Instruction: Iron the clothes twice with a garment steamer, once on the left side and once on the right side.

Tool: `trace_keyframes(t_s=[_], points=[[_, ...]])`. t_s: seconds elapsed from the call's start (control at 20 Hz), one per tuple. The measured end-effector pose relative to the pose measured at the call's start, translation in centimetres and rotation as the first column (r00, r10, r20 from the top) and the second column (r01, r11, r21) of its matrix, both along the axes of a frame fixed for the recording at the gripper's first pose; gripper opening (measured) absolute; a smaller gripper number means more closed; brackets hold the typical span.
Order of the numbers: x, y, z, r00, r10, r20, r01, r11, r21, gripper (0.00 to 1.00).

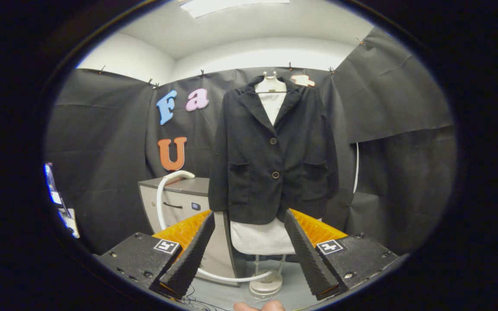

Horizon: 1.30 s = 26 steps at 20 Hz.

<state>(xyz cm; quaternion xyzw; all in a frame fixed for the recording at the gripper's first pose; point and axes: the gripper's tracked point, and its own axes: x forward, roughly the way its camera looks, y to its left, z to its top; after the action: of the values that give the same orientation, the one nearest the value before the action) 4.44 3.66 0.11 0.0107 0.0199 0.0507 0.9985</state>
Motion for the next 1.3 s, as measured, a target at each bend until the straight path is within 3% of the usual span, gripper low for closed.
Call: trace_keyframes(t_s=[0.55,0.95,1.3], points=[[3.0,5.4,2.2,1.000,0.006,0.013,-0.006,1.000,-0.006,1.00],[5.7,15.3,5.4,0.995,0.101,0.012,-0.102,0.995,0.023,1.00],[11.1,22.0,5.3,0.973,0.191,-0.126,-0.191,0.982,0.016,1.00]])
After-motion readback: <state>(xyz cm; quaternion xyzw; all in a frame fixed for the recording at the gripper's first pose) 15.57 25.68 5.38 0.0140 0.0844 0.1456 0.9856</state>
